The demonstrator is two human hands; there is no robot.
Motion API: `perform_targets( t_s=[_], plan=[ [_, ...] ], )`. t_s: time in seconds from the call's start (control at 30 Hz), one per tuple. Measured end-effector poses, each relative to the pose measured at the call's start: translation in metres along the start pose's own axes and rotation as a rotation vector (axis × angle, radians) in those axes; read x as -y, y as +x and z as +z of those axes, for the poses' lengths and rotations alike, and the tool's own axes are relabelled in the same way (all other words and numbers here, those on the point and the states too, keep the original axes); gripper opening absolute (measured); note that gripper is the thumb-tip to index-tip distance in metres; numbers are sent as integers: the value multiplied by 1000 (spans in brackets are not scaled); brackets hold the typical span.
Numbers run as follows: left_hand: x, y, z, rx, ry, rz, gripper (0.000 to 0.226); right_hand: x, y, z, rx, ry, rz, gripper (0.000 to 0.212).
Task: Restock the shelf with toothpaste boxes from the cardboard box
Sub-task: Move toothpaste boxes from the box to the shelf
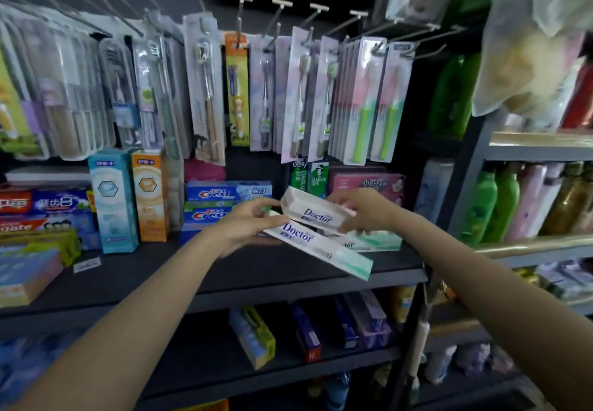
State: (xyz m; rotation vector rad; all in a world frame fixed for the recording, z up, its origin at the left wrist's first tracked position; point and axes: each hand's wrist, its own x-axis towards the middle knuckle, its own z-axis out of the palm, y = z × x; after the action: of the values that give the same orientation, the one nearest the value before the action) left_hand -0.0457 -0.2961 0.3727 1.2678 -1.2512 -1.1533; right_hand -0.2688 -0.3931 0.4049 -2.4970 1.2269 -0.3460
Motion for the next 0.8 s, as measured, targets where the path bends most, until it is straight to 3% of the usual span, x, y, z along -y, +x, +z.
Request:
perform_targets(
  t_s=[0.17, 0.43, 0.57, 0.63, 0.8],
  plan=[
    [21, 31, 14, 11, 34, -40, 21, -57, 20, -19, 25, -218, 106, 62],
    [76, 50, 44, 82, -45, -122, 22, -106, 28, 20, 131, -272, 133, 63],
    [81, 51, 40, 127, 145, -124, 30, -107, 31, 26, 130, -348, 83, 64],
    [83, 52, 40, 94, 314, -78, 36, -103, 31, 25, 150, -388, 43, 63],
    [84, 63, 71, -16, 458, 58, 60, -91, 31, 8, 187, -290, 27, 64]
  ],
)
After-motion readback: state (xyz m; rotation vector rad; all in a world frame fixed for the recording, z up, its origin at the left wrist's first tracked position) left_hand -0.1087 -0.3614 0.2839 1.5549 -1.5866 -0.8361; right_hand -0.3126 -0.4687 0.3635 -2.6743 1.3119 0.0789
